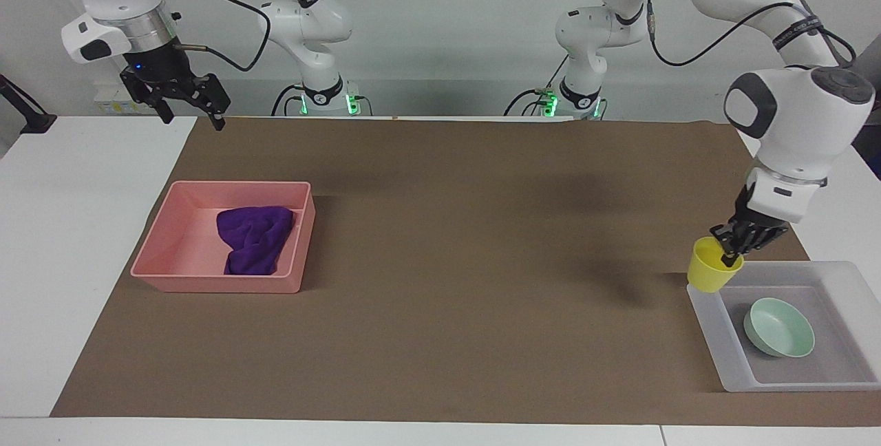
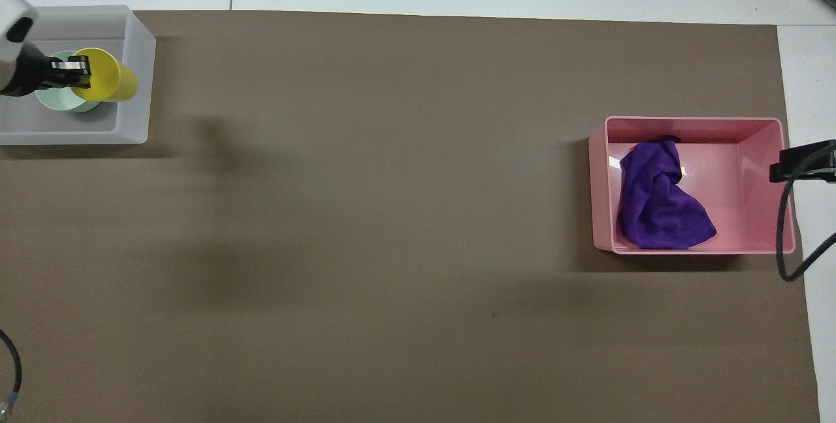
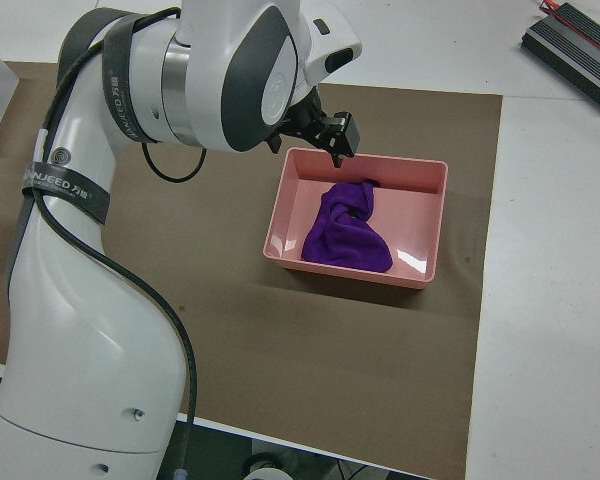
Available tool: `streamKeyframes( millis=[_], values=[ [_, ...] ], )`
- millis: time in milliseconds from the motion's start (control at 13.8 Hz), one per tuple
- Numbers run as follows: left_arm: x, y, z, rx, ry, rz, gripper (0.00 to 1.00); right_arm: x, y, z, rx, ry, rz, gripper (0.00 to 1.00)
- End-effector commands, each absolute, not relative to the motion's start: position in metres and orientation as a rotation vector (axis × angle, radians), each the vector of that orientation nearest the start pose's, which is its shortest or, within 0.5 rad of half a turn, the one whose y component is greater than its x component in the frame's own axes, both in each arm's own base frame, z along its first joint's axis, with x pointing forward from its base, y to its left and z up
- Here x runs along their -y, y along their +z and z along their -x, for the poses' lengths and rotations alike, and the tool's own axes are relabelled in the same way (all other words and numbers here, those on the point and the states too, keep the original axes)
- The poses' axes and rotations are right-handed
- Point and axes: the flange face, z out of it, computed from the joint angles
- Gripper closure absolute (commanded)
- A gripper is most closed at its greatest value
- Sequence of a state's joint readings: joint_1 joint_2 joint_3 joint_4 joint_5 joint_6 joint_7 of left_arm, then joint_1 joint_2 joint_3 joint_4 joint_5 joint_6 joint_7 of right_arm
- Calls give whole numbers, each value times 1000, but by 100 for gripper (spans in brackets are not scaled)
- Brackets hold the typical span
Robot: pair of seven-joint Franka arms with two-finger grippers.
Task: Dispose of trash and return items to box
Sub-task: 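Lower the yellow cup into the green bowl and open the left gripper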
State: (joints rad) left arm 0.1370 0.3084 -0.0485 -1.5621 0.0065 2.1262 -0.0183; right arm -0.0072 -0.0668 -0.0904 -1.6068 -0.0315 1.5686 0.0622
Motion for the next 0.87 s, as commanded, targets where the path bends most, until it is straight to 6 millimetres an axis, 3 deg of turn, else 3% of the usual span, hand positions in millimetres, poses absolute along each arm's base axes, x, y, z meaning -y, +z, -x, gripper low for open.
streamKeyframes(
  millis=[0, 363, 654, 799],
  values=[
    [-117, 492, -703, 182, -375, 3135, 100, 56, 643, -524, -261, -31, 3141, 0],
    [-194, 444, -733, 326, -358, 3184, 100, 55, 640, -523, -249, -19, 3141, 0],
    [-217, 410, -735, 377, -329, 3190, 100, 50, 640, -523, -227, -19, 3143, 0],
    [-218, 398, -735, 387, -341, 3187, 100, 50, 640, -523, -225, -21, 3144, 0]
  ],
)
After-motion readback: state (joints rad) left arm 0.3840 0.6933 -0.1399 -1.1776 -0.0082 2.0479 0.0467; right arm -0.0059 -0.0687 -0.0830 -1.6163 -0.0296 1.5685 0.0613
